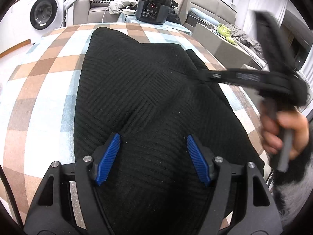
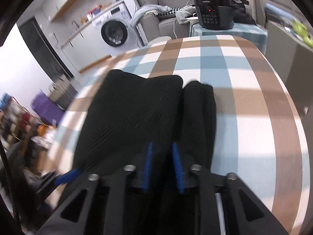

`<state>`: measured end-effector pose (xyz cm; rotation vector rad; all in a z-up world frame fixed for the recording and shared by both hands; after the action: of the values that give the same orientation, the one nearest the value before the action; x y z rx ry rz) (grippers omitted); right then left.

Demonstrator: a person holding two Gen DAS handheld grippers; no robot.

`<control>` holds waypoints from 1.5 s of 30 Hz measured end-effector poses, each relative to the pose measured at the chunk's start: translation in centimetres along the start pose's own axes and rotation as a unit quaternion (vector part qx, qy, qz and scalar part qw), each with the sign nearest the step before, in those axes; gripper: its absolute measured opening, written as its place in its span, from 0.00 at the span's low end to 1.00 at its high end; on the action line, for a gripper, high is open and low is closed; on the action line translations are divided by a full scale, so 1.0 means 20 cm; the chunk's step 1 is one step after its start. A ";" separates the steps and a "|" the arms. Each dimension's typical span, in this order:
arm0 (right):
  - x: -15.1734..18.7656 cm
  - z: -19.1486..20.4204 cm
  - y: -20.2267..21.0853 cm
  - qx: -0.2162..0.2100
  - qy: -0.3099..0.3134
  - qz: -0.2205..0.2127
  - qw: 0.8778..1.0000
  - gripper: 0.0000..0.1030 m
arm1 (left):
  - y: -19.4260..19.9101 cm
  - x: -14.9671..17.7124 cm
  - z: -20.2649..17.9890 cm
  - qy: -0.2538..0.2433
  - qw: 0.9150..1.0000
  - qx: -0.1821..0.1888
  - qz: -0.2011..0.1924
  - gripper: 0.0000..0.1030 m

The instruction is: Fold small clothes

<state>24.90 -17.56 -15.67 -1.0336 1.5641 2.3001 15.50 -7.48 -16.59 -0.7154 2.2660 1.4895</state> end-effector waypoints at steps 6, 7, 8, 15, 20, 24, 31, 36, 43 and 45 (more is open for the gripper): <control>0.36 0.15 0.13 -0.093 -0.072 0.010 0.993 0.30 | -0.01 -0.01 0.01 0.001 1.000 0.002 -0.002 0.67; 0.38 0.16 0.13 -0.089 -0.071 0.011 0.993 0.20 | -0.01 -0.01 0.00 0.000 1.000 0.003 -0.002 0.68; 0.38 0.18 0.15 -0.086 -0.064 0.007 0.994 0.07 | -0.01 -0.01 0.00 -0.001 1.000 0.002 -0.001 0.68; 0.42 0.20 0.17 -0.021 -0.018 0.025 0.999 0.04 | 0.00 -0.01 0.01 0.004 1.000 0.007 -0.001 0.69; 0.44 0.20 0.19 -0.063 -0.060 0.014 0.996 0.11 | 0.07 0.01 0.03 0.011 1.000 -0.001 -0.004 0.69; 0.52 0.28 0.31 -0.102 -0.061 0.003 0.993 0.20 | 0.20 0.04 0.08 0.022 1.000 0.001 -0.021 0.69; 0.54 0.33 0.32 -0.076 -0.021 -0.023 0.997 0.05 | 0.31 0.18 0.23 0.046 0.998 -0.026 -0.022 0.69; 0.57 0.32 0.33 -0.049 0.001 -0.002 0.999 0.05 | 0.35 0.30 0.32 0.057 0.997 -0.044 -0.012 0.69; 0.59 0.27 0.38 -0.050 -0.023 -0.013 0.998 0.19 | 0.41 0.37 0.35 0.062 0.997 -0.051 -0.012 0.69; 0.61 0.21 0.41 -0.037 -0.038 -0.020 0.998 0.27 | 0.43 0.37 0.35 0.063 0.997 -0.050 -0.018 0.69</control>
<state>9.90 -20.17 -16.29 -0.9717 1.4260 2.3579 4.57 0.08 -16.77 -0.8978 2.2687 1.5929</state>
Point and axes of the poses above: each gripper's, at about its wrist camera, not at the fingertips, and y roughly against the way its jaws point, z to its left, x to its underside, the point moved 10 cm from there along -y, roughly the way its jaws point, and after that the axes turned 13 degrees about y, right-handed, at the moved point
